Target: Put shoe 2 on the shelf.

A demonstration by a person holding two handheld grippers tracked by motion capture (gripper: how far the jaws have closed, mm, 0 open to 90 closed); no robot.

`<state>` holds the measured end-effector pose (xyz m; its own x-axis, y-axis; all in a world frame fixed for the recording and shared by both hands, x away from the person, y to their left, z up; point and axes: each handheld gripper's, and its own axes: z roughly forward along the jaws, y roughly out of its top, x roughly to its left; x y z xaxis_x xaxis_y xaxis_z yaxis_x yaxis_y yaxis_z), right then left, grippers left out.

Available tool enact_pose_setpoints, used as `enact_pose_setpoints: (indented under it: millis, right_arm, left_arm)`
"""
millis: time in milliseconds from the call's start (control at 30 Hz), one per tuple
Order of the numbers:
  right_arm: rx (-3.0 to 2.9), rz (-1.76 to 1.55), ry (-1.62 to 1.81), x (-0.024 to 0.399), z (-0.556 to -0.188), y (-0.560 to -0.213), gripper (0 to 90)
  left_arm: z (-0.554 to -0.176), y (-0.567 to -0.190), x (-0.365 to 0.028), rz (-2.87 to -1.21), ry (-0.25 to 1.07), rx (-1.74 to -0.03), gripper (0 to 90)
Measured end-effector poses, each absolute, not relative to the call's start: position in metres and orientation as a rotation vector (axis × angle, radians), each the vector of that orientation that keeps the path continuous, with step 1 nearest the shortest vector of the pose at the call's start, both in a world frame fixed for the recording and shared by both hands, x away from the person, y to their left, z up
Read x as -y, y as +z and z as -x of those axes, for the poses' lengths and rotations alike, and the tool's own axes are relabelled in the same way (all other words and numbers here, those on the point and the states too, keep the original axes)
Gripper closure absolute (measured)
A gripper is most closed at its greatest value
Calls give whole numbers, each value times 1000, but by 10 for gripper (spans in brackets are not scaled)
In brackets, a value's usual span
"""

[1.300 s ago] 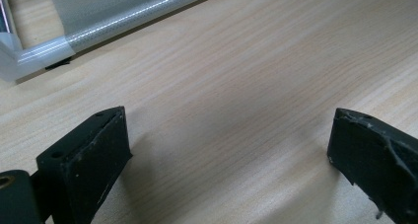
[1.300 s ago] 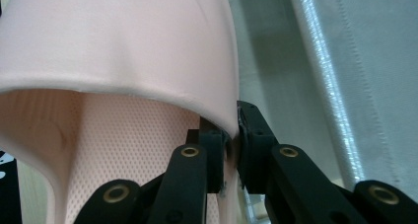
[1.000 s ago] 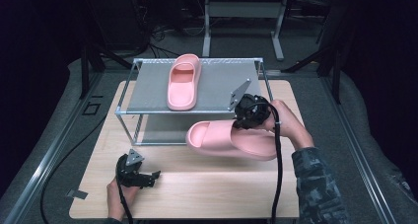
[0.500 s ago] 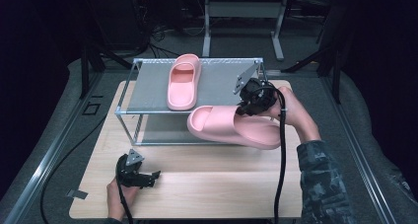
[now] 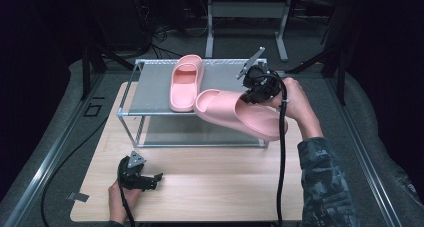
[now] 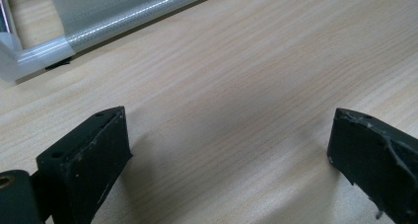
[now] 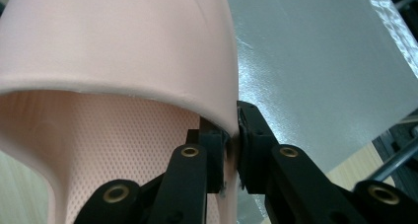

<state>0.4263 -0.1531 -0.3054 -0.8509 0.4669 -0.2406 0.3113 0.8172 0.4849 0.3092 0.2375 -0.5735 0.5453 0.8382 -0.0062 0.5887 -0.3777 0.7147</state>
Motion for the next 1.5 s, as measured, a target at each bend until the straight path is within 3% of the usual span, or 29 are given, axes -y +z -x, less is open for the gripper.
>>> enact_pose_setpoints:
  millis: [700, 967, 1267, 1400, 1467, 1500]
  right_arm:
    - [-2353, -1222, 525, 139, -464, -300, 828]
    - [-2222, -1493, 447, 119, -495, -314, 833]
    - [-2081, -1678, 487, 124, -523, -329, 834]
    - [-2077, -1665, 520, 122, -525, -333, 798]
    - [-2076, -1637, 533, 123, -521, -332, 684]
    - [-2116, -1626, 578, 126, -518, -329, 674]
  left_arm:
    - [-309, -573, -238, -2106, 476, -1145, 24]
    - [-309, -573, -238, -2109, 475, -1141, 29]
    - [-309, -573, -238, -2113, 478, -1136, 31]
    - [-309, -573, -238, -2112, 478, -1136, 31]
    - [-309, -573, -238, -2118, 478, -1132, 32]
    - [-309, -573, -238, -2118, 478, -1132, 32]
